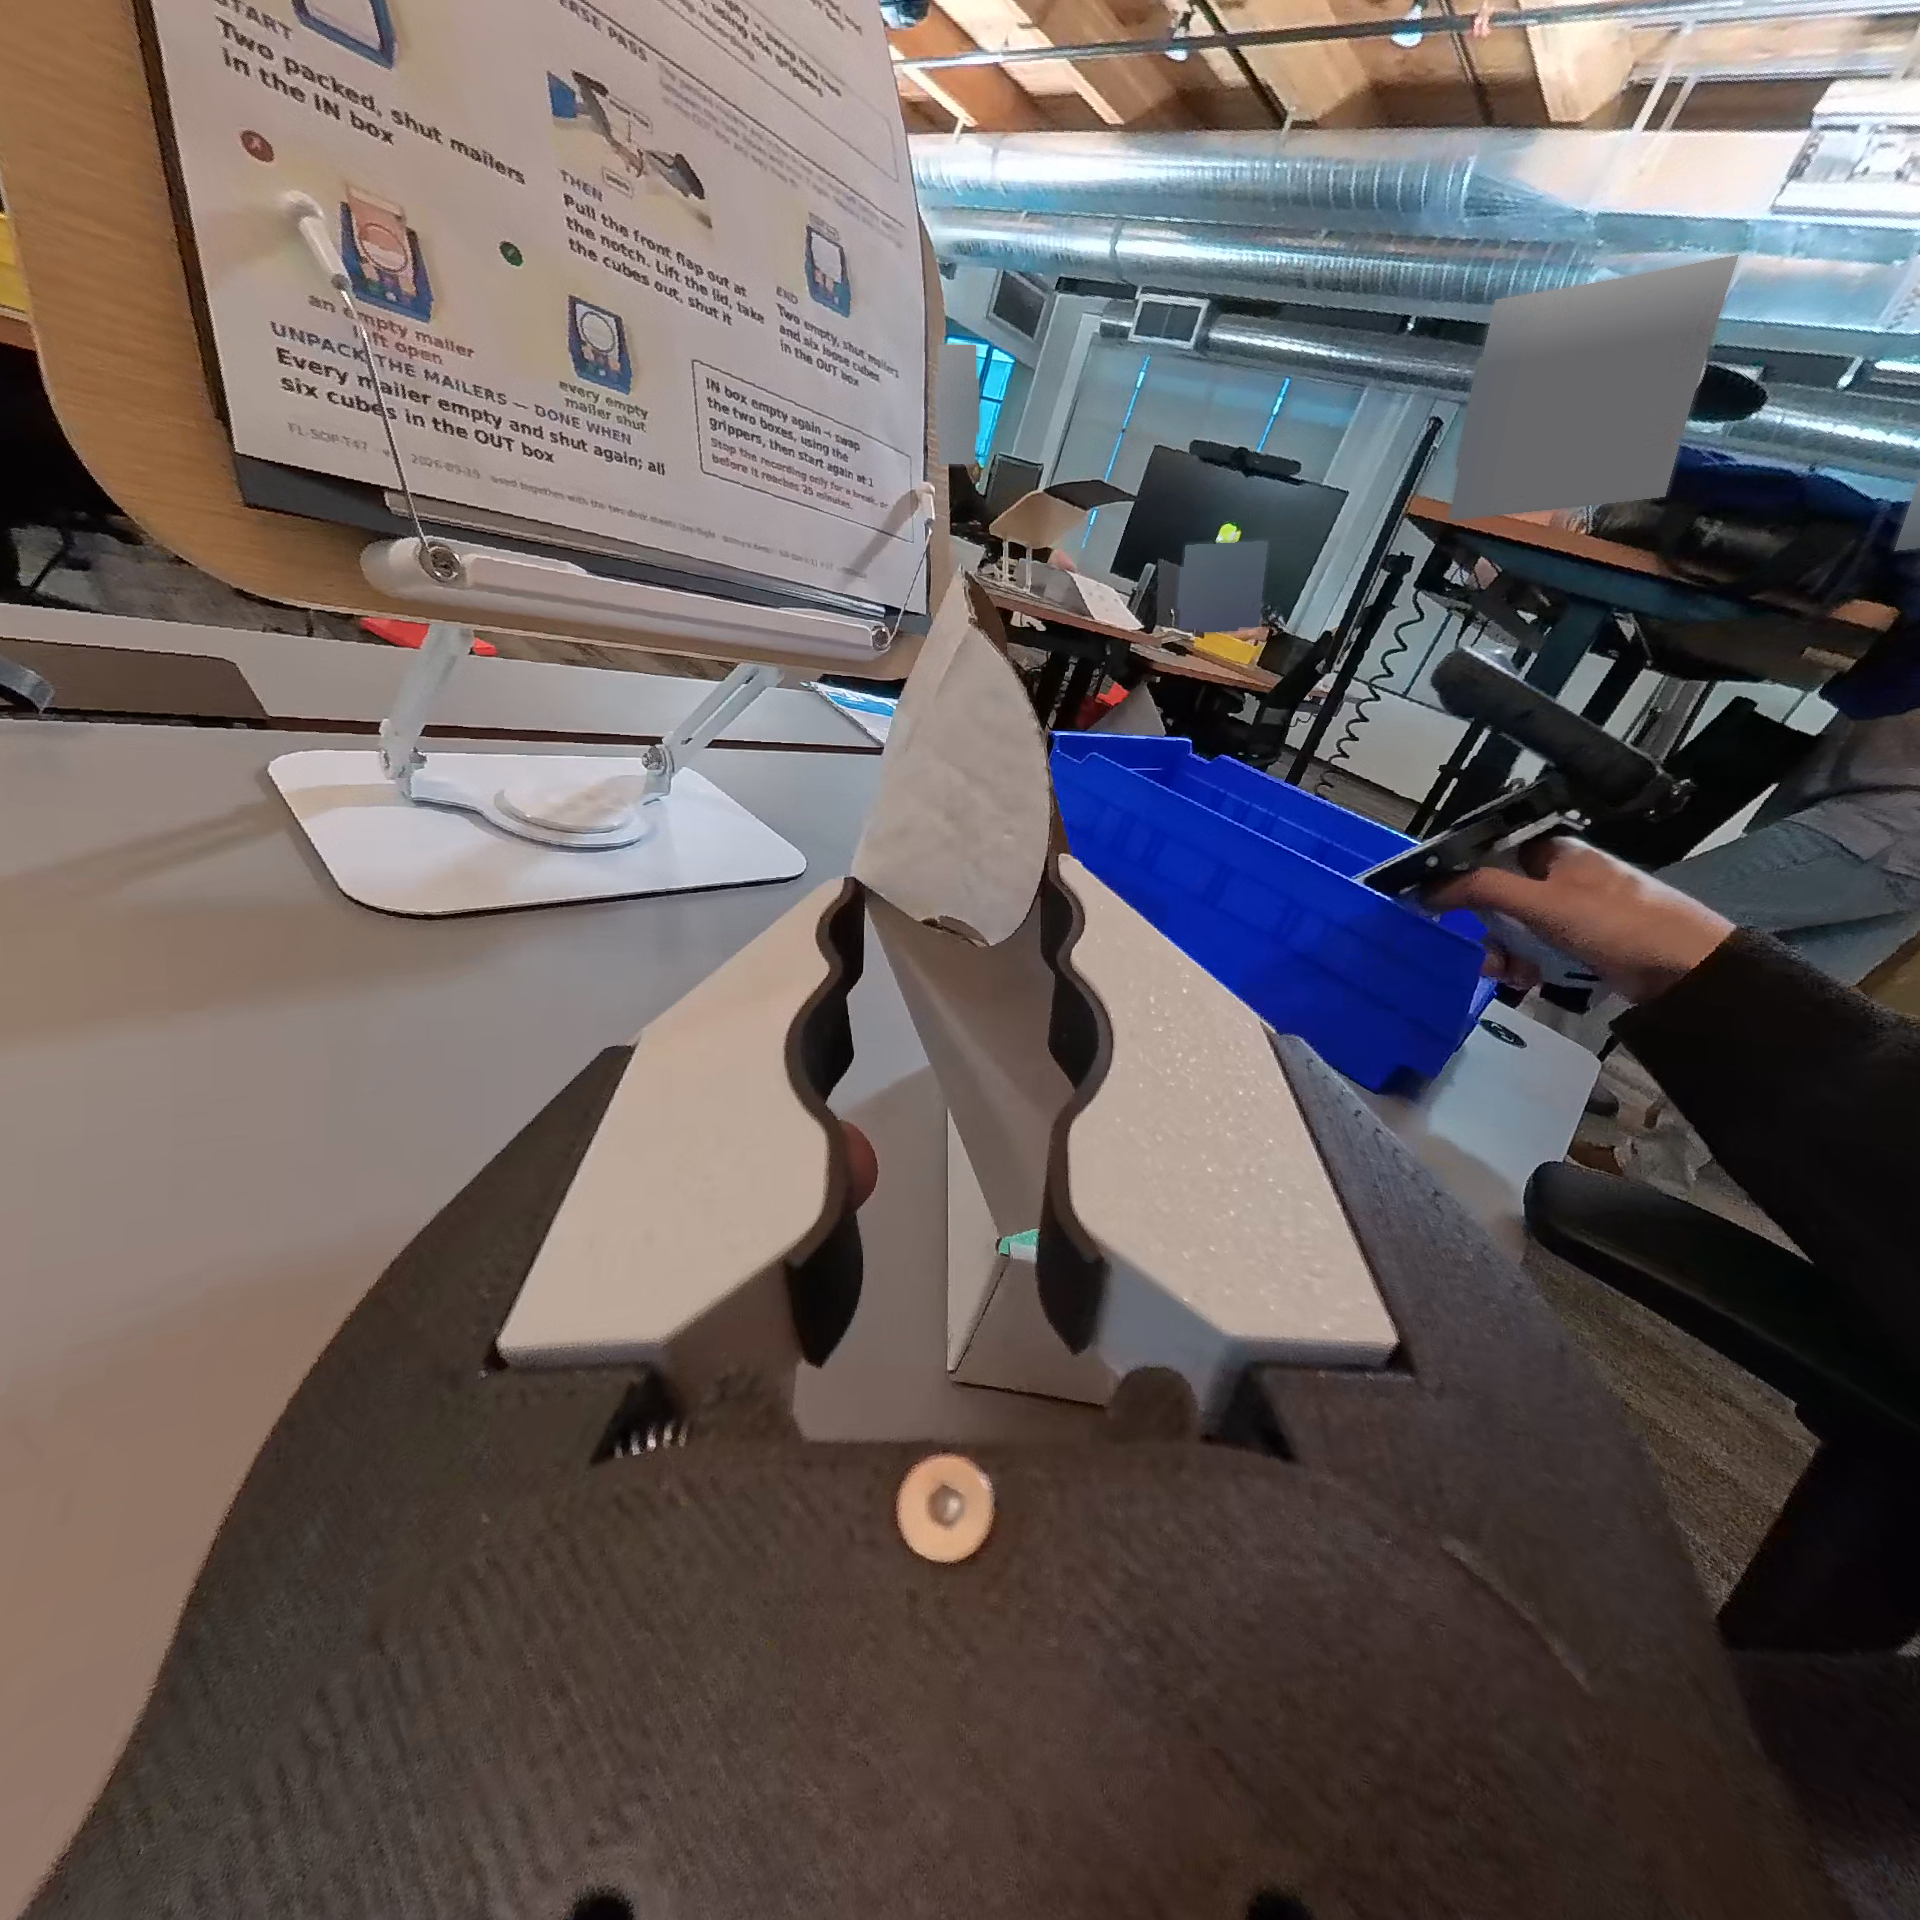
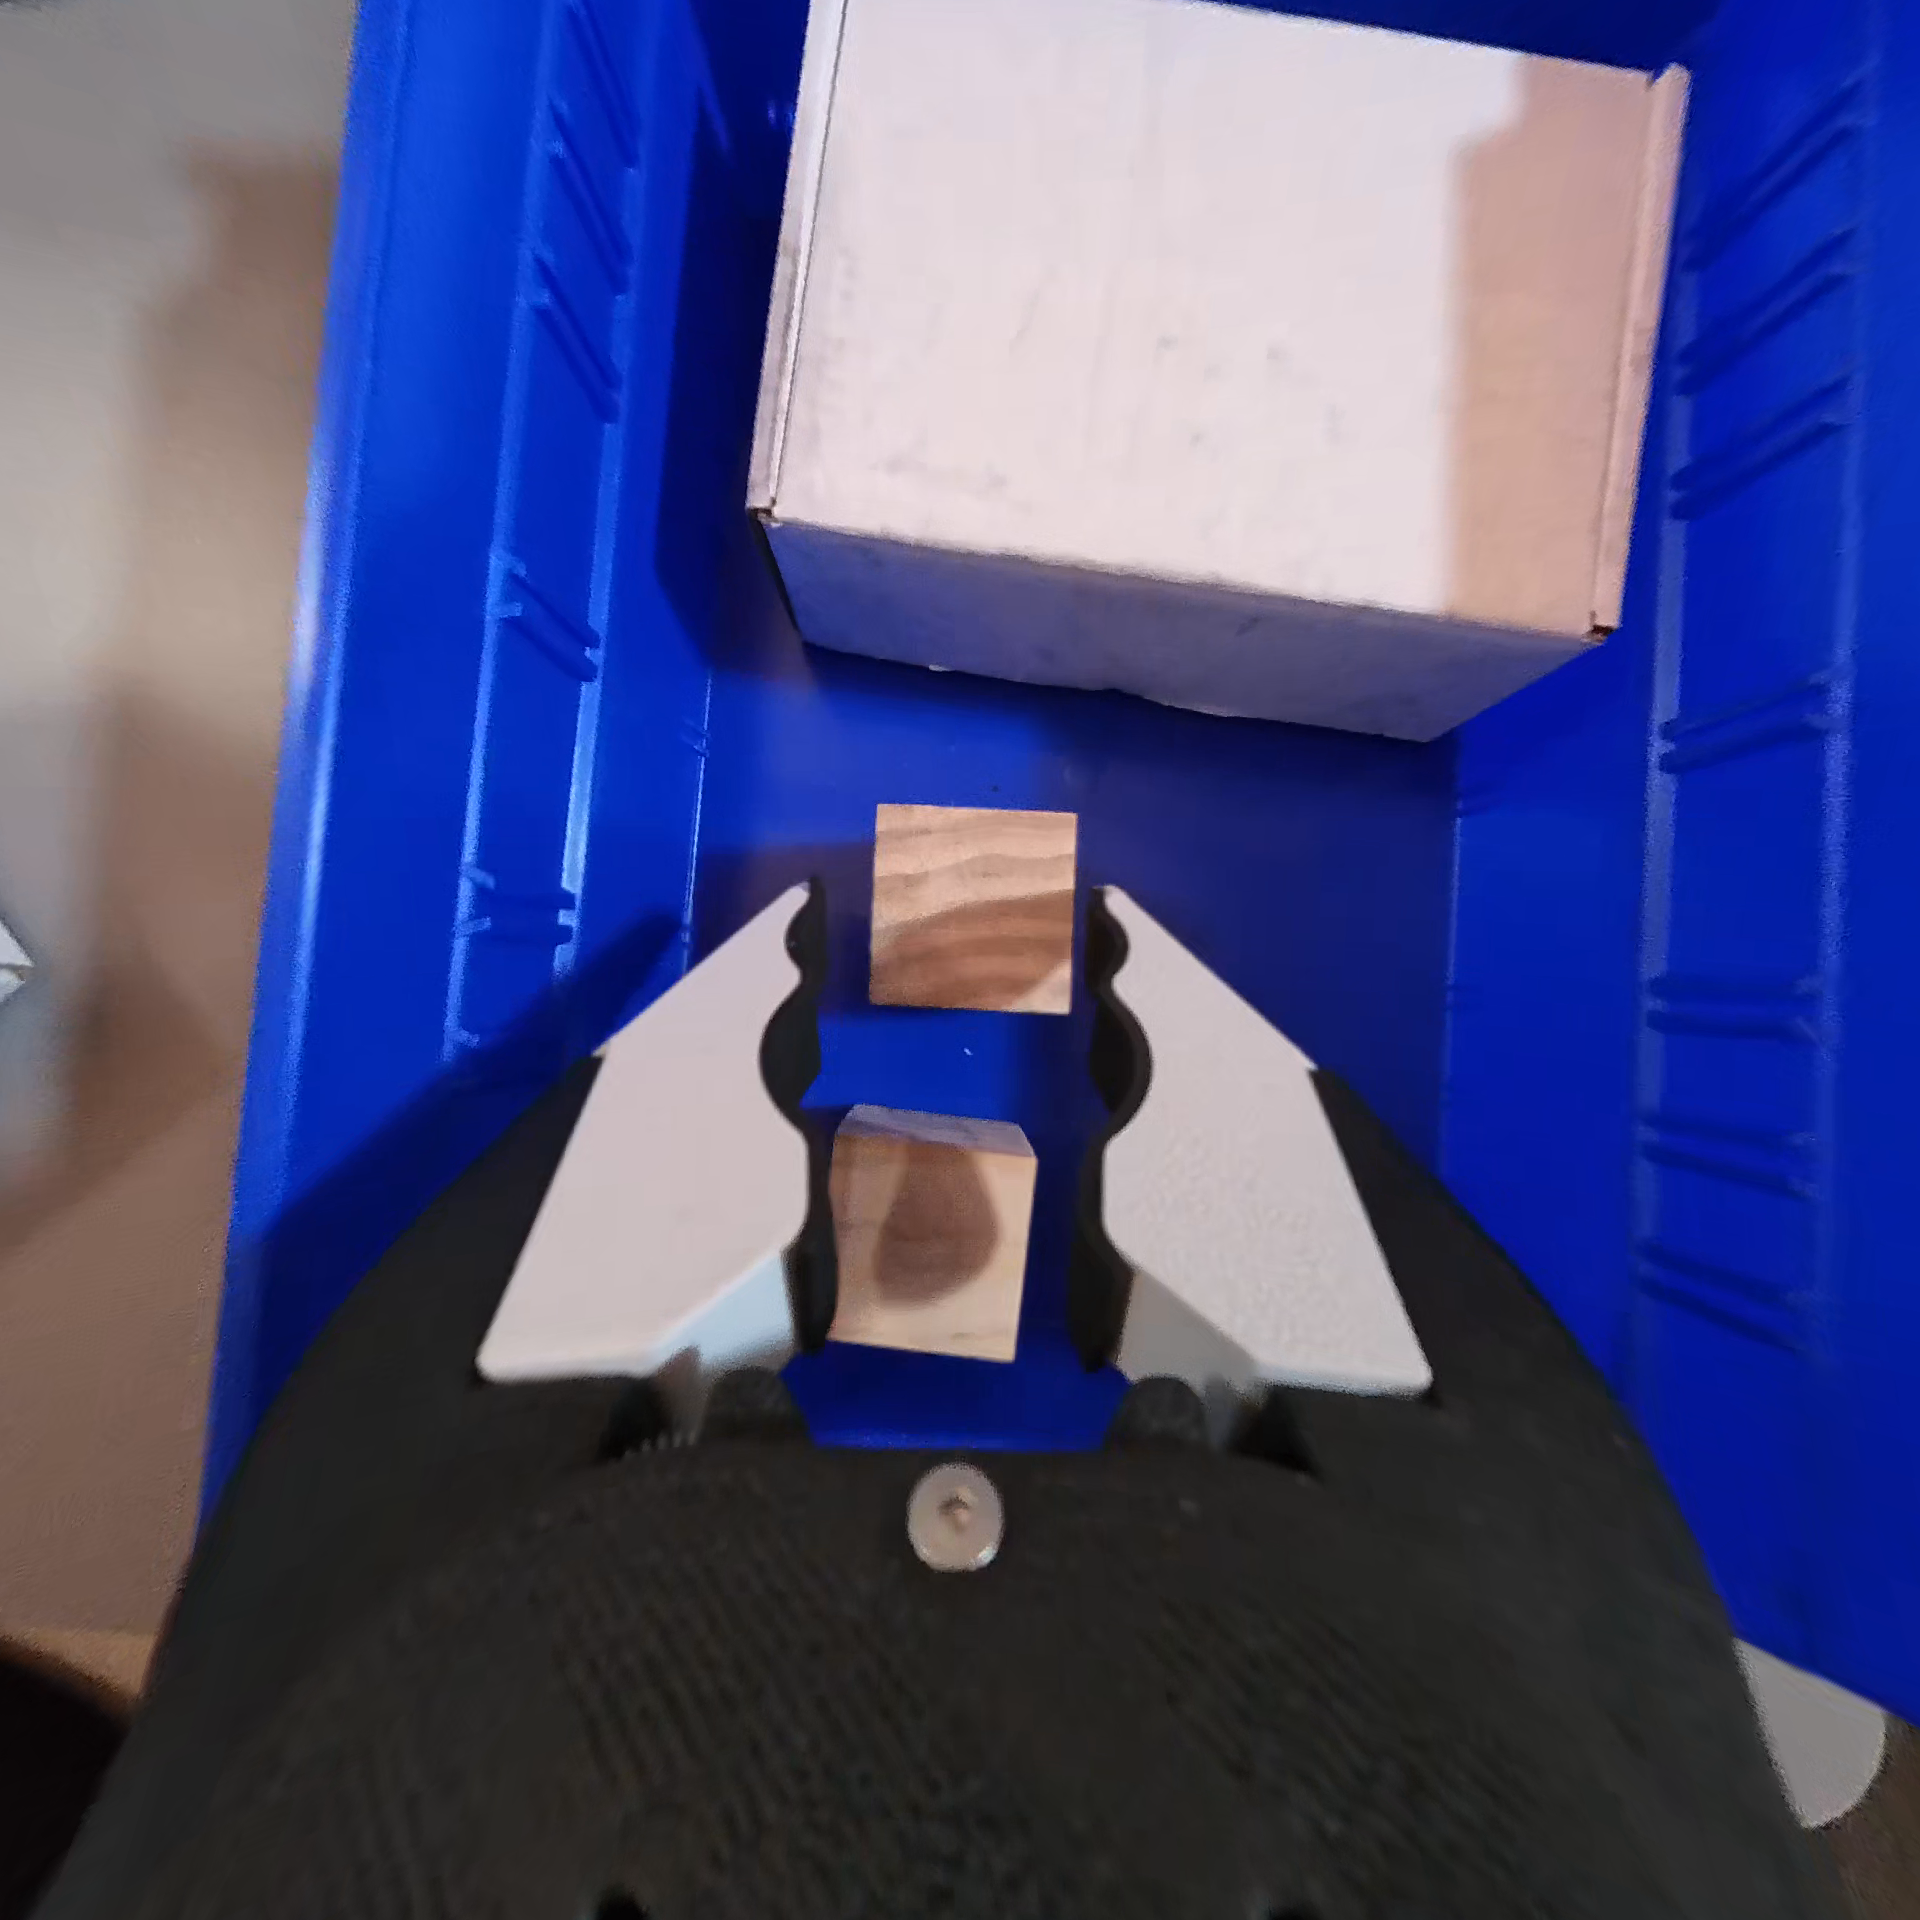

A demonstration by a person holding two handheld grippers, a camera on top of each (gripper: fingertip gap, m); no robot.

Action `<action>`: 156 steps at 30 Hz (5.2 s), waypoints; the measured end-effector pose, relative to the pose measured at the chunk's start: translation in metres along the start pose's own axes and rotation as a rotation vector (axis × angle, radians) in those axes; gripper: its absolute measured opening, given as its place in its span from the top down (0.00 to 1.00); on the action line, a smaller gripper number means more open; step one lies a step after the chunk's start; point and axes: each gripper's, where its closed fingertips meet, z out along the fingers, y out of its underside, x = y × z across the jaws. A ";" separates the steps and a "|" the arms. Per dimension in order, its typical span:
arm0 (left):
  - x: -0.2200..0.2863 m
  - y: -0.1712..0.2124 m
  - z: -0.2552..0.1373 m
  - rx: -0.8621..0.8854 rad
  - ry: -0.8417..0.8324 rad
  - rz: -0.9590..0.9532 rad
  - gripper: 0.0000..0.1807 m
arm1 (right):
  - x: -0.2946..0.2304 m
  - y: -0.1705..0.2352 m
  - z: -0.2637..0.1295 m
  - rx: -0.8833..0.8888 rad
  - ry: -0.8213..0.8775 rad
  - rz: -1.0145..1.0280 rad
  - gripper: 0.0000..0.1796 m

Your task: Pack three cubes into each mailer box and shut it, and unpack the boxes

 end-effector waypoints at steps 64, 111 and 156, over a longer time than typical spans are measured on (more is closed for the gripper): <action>0.005 -0.001 0.000 0.024 0.038 0.044 0.82 | 0.052 0.017 0.015 -0.124 0.009 -0.073 0.85; 0.011 -0.001 -0.001 0.031 0.054 0.044 0.83 | -0.325 -0.003 -0.007 -0.020 -0.563 -0.649 0.89; 0.014 0.001 -0.001 0.043 0.059 0.078 0.83 | 0.073 -0.025 -0.039 0.026 0.193 -0.043 0.81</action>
